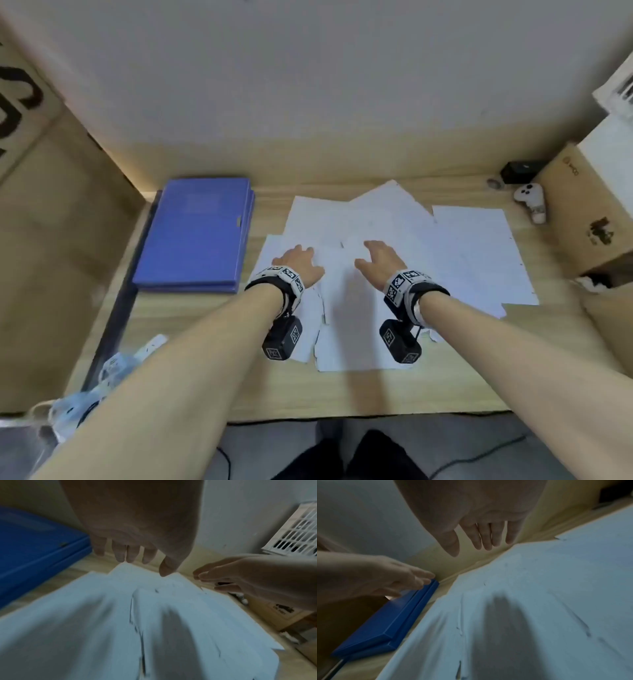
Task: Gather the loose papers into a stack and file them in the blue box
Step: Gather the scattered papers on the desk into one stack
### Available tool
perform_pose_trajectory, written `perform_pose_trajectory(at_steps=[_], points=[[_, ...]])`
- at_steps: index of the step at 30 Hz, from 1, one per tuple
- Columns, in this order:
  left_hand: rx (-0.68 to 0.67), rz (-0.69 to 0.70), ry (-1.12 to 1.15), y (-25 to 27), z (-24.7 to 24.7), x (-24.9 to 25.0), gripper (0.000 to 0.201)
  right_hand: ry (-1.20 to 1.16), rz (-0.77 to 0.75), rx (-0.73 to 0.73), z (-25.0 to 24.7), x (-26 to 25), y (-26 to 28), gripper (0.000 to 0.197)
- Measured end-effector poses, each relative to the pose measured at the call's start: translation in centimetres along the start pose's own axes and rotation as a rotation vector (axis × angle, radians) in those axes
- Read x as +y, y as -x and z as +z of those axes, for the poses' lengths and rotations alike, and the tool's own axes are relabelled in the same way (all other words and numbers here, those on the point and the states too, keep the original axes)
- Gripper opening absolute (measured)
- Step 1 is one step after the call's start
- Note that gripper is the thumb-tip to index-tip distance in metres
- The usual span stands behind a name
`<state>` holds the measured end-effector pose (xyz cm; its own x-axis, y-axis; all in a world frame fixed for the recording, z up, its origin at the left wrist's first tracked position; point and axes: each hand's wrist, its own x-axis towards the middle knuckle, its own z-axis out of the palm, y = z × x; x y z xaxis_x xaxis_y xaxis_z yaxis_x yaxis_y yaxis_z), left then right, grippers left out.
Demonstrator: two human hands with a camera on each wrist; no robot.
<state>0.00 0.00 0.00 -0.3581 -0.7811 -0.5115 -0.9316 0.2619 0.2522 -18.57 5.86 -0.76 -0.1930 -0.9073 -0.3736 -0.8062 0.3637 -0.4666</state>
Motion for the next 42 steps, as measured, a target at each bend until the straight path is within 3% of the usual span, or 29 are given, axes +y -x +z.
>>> perform_pose_trajectory(at_steps=[6,9,16,18,21,24,27,30,35,39,42], points=[[-0.13,-0.07,-0.058,-0.2,7.1,-2.1,0.052,0.038,0.18,-0.011,4.3,5.3,-0.2,0.055],[-0.098,-0.057,-0.133,-0.4,9.0,-2.7,0.044,0.118,0.214,0.021,5.4,7.3,0.0,0.056],[0.011,-0.06,-0.125,-0.8,11.3,-2.2,0.081,0.152,0.426,0.0,6.9,9.1,0.8,0.06],[0.025,-0.057,-0.113,-0.8,11.9,-2.2,0.088,0.136,0.437,-0.016,7.2,9.5,0.6,0.05],[0.067,-0.065,-0.084,-1.0,12.4,-2.3,0.082,0.035,0.408,-0.016,6.9,10.2,0.6,0.019],[0.077,-0.076,-0.042,-0.9,12.1,-2.1,0.077,-0.201,0.359,0.047,6.4,11.2,0.8,0.015],[0.065,-0.081,-0.063,-0.9,11.9,-1.8,0.071,-0.327,0.326,0.184,4.8,12.7,0.5,0.034],[0.094,-0.103,-0.149,-1.3,11.9,-1.4,0.059,-0.34,0.385,0.251,2.5,14.9,-0.3,0.05],[0.137,-0.117,-0.238,-2.3,12.1,-1.2,0.06,-0.288,0.584,0.158,1.3,18.1,-1.5,0.063],[0.15,-0.085,-0.275,-2.8,11.5,-1.4,0.054,-0.293,0.648,0.153,1.9,18.4,-1.7,0.028],[0.138,-0.077,-0.252,-2.8,10.5,-1.6,0.049,-0.281,0.589,0.181,2.2,17.9,-1.6,0.007]])
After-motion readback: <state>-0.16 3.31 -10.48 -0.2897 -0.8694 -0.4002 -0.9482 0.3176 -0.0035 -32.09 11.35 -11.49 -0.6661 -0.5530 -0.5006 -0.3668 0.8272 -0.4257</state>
